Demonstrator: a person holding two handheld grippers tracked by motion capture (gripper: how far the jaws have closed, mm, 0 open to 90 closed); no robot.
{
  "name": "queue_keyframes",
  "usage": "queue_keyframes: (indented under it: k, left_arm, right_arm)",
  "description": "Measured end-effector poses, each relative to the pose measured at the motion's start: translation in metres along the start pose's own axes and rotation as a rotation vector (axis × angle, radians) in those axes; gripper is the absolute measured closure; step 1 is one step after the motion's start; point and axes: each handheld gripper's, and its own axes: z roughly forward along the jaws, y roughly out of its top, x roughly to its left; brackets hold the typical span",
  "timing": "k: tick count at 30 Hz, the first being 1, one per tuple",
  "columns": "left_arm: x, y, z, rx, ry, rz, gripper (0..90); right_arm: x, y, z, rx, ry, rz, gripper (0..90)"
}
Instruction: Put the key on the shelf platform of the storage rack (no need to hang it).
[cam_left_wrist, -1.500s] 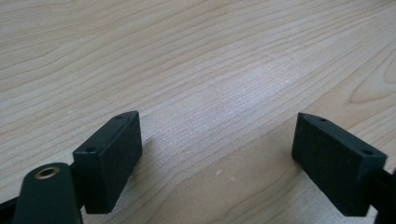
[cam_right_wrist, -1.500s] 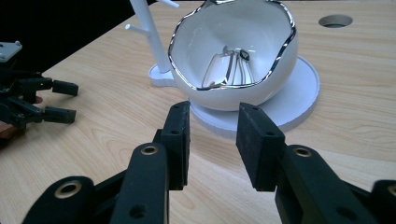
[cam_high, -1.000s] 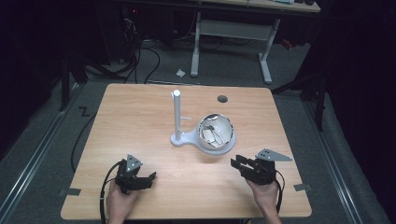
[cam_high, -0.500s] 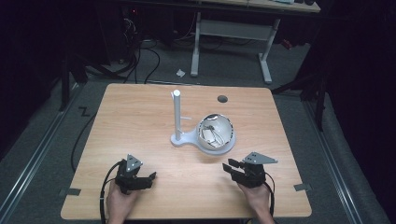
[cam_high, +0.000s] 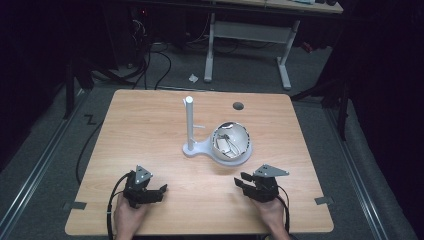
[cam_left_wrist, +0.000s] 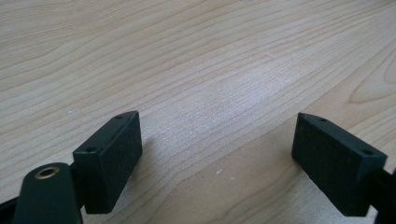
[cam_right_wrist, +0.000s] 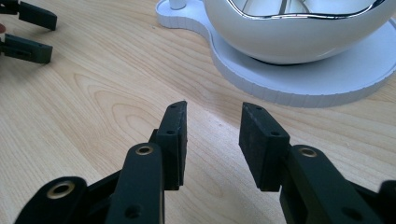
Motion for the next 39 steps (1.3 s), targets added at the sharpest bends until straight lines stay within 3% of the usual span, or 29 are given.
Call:
queue_keyframes:
  k: [7, 26, 39]
  left_arm:
    - [0.0, 0.0, 0.0, 0.0, 0.0, 0.0, 16.4]
    - [0.0, 0.0, 0.0, 0.0, 0.0, 0.0, 16.4]
    - [0.0, 0.0, 0.0, 0.0, 0.0, 0.0, 16.4]
  right_arm:
    - [0.002, -0.004, 0.008, 0.035, -0.024, -0.03, 60.1]
    - [0.001, -0.013, 0.019, 0.09, -0.058, -0.039, 57.8]
    - [0.005, -0.017, 0.024, 0.098, -0.078, -0.076, 54.4]
